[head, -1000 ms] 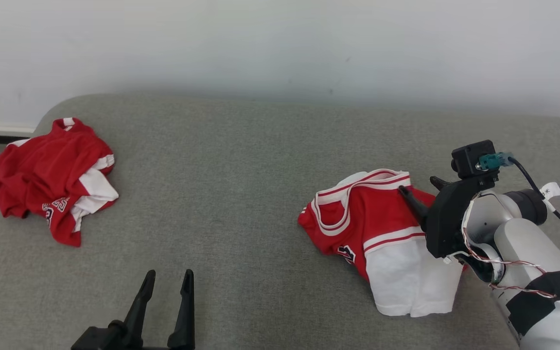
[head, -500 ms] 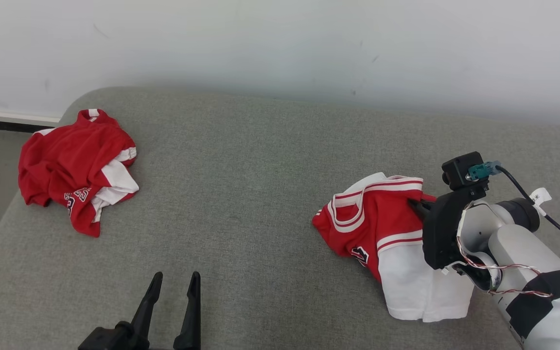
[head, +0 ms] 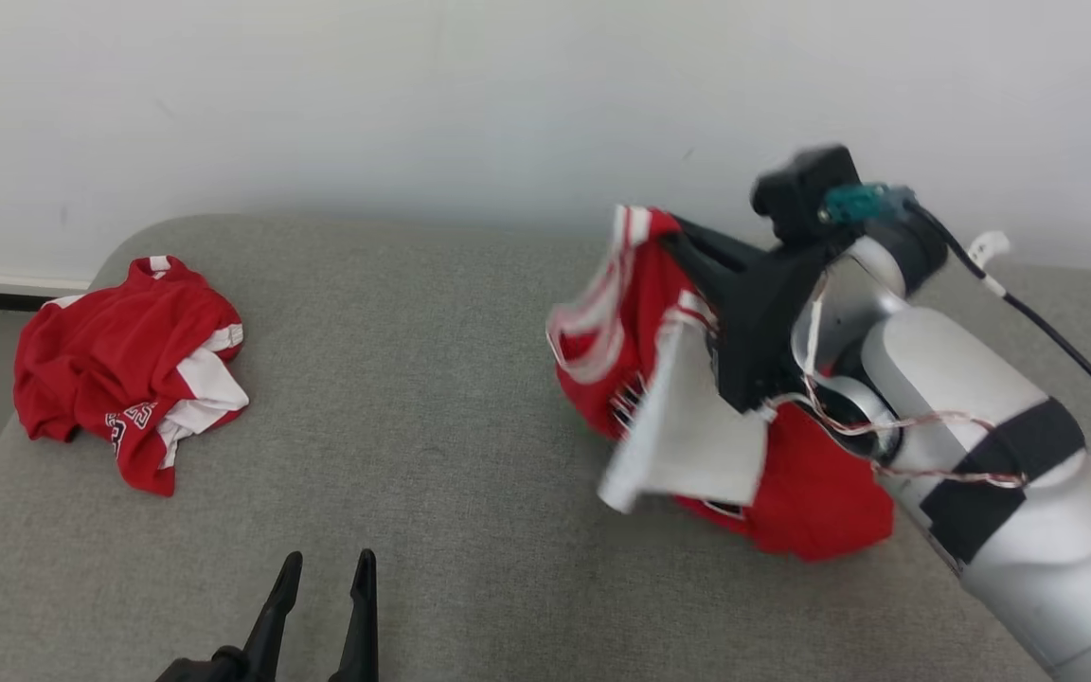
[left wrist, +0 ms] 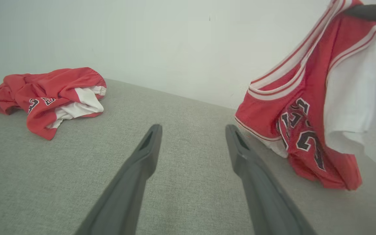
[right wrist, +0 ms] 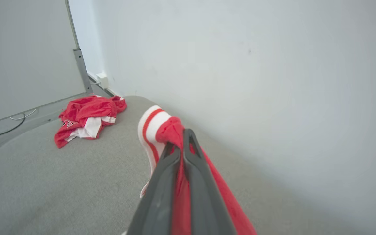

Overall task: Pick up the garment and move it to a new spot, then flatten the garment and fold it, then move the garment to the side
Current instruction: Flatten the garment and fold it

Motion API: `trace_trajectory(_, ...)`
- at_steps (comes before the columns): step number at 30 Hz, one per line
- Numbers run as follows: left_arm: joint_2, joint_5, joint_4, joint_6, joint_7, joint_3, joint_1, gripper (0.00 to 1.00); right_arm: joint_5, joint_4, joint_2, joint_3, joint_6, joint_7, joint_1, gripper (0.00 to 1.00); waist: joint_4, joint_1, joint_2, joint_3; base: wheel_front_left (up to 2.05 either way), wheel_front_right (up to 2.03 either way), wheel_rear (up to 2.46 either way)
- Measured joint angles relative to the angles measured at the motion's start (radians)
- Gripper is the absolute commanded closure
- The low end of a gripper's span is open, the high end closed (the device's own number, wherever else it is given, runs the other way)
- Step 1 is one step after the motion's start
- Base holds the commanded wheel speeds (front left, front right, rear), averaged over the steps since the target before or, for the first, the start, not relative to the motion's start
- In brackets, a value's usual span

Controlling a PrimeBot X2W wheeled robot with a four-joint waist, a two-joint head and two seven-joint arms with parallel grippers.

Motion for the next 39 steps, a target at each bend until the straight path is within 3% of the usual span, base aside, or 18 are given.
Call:
trace_trajectory(11,0.0,-0.003,-0.012,0.009,0.0,0.0,0.002,0.0,-0.023,-0.002,0.104,0.018,0.0,-0.105,-0.295,1.0,-0.041,-0.0001,0.0,-0.002,0.0,0.0,0.0)
trace_trajectory(14,0.0,-0.008,-0.012,0.009,0.0,-0.005,0.0,0.0,-0.058,0.052,0.127,-0.048,0.0,-0.154,-0.346,1.0,-0.046,0.0,0.0,0.004,0.0,0.0,0.0)
trace_trajectory(18,0.0,-0.011,-0.012,0.012,0.0,-0.009,-0.001,0.0,-0.151,0.178,0.143,-0.209,0.0,-0.184,-0.356,1.0,-0.051,0.0,0.0,0.009,0.0,0.0,0.0)
trace_trajectory(23,0.0,-0.013,-0.013,0.017,0.0,-0.009,-0.003,0.0,-0.243,0.324,0.147,-0.383,0.0,-0.133,-0.227,1.0,-0.057,0.0,0.0,0.015,0.0,0.0,0.0)
trace_trajectory(27,0.0,-0.013,-0.015,0.016,0.0,-0.003,-0.005,0.0,-0.315,0.392,0.113,-0.517,0.0,-0.127,-0.095,1.0,-0.067,0.0,0.0,0.024,0.0,0.0,0.0)
trace_trajectory(34,0.0,-0.013,-0.011,0.007,0.0,0.002,-0.018,0.0,-0.453,0.429,0.067,-0.775,0.0,-0.144,0.121,1.0,-0.093,0.0,0.0,0.045,0.0,0.0,0.0)
trace_trajectory(39,0.0,-0.01,-0.004,-0.001,0.0,0.004,-0.03,0.0,-0.552,0.414,0.089,-0.944,0.0,-0.143,0.242,1.0,-0.114,0.0,0.0,0.058,0.0,0.0,0.0)
